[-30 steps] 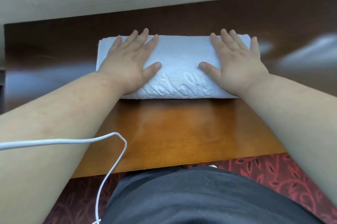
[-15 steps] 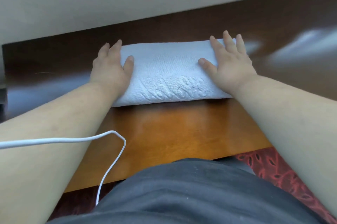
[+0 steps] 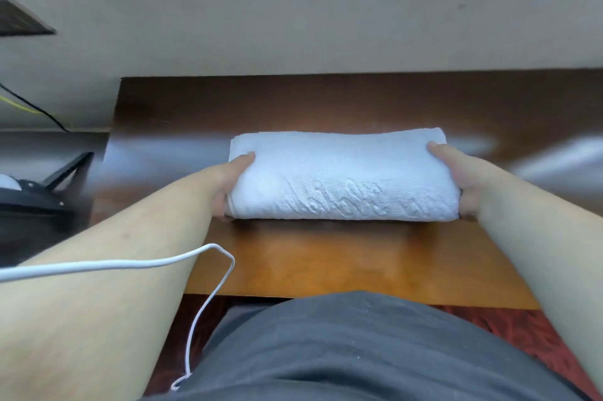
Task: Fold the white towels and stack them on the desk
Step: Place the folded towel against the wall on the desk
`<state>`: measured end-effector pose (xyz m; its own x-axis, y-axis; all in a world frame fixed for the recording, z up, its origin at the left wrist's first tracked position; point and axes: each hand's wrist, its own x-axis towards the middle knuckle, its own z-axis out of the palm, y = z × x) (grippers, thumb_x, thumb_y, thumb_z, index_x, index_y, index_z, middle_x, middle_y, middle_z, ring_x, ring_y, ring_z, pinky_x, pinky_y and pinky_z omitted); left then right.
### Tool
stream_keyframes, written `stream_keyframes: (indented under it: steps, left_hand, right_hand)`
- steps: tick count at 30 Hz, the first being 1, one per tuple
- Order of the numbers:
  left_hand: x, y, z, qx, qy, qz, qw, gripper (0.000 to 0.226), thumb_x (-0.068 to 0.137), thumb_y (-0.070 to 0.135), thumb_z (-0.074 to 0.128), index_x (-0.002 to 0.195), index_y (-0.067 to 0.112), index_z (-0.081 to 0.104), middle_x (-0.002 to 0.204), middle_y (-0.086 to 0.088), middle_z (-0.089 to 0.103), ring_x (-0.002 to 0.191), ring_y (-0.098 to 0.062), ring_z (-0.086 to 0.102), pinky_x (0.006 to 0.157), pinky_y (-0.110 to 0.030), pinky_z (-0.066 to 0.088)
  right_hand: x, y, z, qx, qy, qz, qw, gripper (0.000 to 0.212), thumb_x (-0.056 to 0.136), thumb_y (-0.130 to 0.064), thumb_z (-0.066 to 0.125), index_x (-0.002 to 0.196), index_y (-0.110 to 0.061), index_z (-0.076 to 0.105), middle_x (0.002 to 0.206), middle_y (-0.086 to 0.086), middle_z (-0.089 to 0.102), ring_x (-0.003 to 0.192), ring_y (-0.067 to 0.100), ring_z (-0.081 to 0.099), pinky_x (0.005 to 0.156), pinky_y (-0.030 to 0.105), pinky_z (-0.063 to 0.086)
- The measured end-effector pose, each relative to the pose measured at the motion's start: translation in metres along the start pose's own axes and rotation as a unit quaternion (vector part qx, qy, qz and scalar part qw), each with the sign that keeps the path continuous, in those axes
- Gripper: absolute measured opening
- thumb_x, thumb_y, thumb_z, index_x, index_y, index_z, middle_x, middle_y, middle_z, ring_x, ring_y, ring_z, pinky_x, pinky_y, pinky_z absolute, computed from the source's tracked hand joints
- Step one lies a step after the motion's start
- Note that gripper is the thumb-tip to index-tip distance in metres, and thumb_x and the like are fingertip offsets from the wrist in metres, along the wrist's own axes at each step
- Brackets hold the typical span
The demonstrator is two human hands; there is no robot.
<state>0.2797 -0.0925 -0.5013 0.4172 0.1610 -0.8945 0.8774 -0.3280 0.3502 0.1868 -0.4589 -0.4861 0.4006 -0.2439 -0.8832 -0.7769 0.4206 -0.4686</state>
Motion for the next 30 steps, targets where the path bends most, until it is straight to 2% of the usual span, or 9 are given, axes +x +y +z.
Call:
stream_keyframes:
  steps: [2, 6, 10, 14, 18, 20, 23, 27, 30]
  left_hand:
    - [-0.007, -0.011, -0.003, -0.026, 0.001, -0.006, 1.0, 0.061, 0.076, 0.074, 0.059, 0.109, 0.022, 0.062, 0.09, -0.001, 0.075, 0.083, -0.023, 0.07, 0.085, -0.036, 0.051]
    - [-0.021, -0.018, -0.024, -0.05, -0.005, 0.015, 0.999, 0.054, 0.08, 0.071, 0.058, 0.097, 0.02, 0.062, 0.074, 0.002, 0.075, 0.067, -0.017, 0.073, 0.079, -0.031, 0.055]
    - [-0.019, -0.013, -0.076, -0.078, -0.014, 0.044, 0.996, 0.057, 0.08, 0.066, 0.063, 0.109, 0.017, 0.064, 0.097, -0.002, 0.076, 0.088, -0.023, 0.073, 0.09, -0.039, 0.055]
    - [-0.004, -0.006, -0.145, -0.134, -0.024, 0.076, 0.988, 0.052, 0.079, 0.058, 0.071, 0.11, 0.017, 0.064, 0.094, -0.001, 0.076, 0.083, -0.022, 0.074, 0.067, -0.037, 0.06]
    - [0.023, 0.017, -0.214, -0.123, 0.018, 0.119, 0.985, 0.066, 0.071, 0.061, 0.073, 0.119, 0.017, 0.06, 0.104, -0.004, 0.074, 0.089, -0.026, 0.073, 0.085, -0.048, 0.056]
    - [0.038, 0.038, -0.244, -0.125, 0.022, 0.154, 0.98, 0.063, 0.076, 0.056, 0.071, 0.122, 0.015, 0.057, 0.104, -0.004, 0.073, 0.084, -0.026, 0.074, 0.076, -0.049, 0.059]
    - [0.066, 0.067, -0.277, -0.129, 0.022, 0.185, 0.974, 0.065, 0.079, 0.049, 0.072, 0.129, 0.014, 0.049, 0.107, -0.006, 0.071, 0.079, -0.026, 0.074, 0.061, -0.047, 0.058]
    - [0.105, 0.088, -0.294, -0.111, 0.05, 0.183, 0.976, 0.074, 0.081, 0.053, 0.069, 0.138, 0.014, 0.042, 0.106, -0.001, 0.065, 0.08, -0.022, 0.072, 0.057, -0.034, 0.057]
    - [0.132, 0.091, -0.292, -0.061, 0.08, 0.184, 0.978, 0.077, 0.084, 0.061, 0.06, 0.142, 0.014, 0.039, 0.107, 0.004, 0.057, 0.085, -0.018, 0.063, 0.065, -0.026, 0.05]
  right_hand:
    - [-0.004, 0.002, 0.003, -0.005, -0.03, -0.001, 1.0, 0.036, 0.082, -0.048, 0.073, 0.1, -0.017, 0.071, 0.09, 0.007, 0.077, 0.073, 0.028, 0.075, 0.056, 0.037, 0.057]
    - [-0.008, -0.001, 0.02, 0.0, -0.071, -0.026, 0.997, 0.041, 0.082, -0.046, 0.072, 0.11, -0.016, 0.07, 0.099, 0.008, 0.076, 0.081, 0.028, 0.075, 0.066, 0.039, 0.056]
    - [-0.009, -0.01, 0.065, -0.001, -0.089, -0.053, 0.995, 0.04, 0.08, -0.045, 0.074, 0.105, -0.015, 0.072, 0.099, 0.009, 0.076, 0.082, 0.029, 0.075, 0.056, 0.044, 0.058]
    - [-0.004, -0.02, 0.135, -0.009, -0.102, -0.082, 0.991, 0.05, 0.081, -0.047, 0.073, 0.118, -0.013, 0.068, 0.11, 0.01, 0.074, 0.096, 0.03, 0.072, 0.072, 0.042, 0.058]
    - [-0.002, -0.031, 0.217, 0.0, -0.082, -0.112, 0.99, 0.044, 0.082, -0.044, 0.072, 0.114, -0.013, 0.069, 0.104, 0.009, 0.075, 0.091, 0.03, 0.074, 0.063, 0.043, 0.059]
    - [0.002, -0.039, 0.252, 0.011, -0.064, -0.132, 0.989, 0.036, 0.083, -0.039, 0.067, 0.11, -0.016, 0.07, 0.101, 0.006, 0.076, 0.087, 0.028, 0.074, 0.057, 0.046, 0.058]
    - [0.012, -0.05, 0.29, 0.023, -0.04, -0.138, 0.989, 0.039, 0.082, -0.033, 0.061, 0.116, -0.016, 0.067, 0.104, 0.005, 0.076, 0.089, 0.029, 0.074, 0.065, 0.053, 0.058]
    - [0.025, -0.046, 0.326, -0.032, -0.005, -0.164, 0.986, 0.028, 0.088, -0.032, 0.062, 0.112, -0.018, 0.067, 0.101, 0.001, 0.076, 0.088, 0.023, 0.074, 0.08, 0.044, 0.057]
    - [0.044, -0.031, 0.335, -0.112, 0.061, -0.202, 0.971, 0.042, 0.091, -0.032, 0.063, 0.13, -0.019, 0.056, 0.108, 0.001, 0.07, 0.095, 0.022, 0.07, 0.082, 0.039, 0.056]
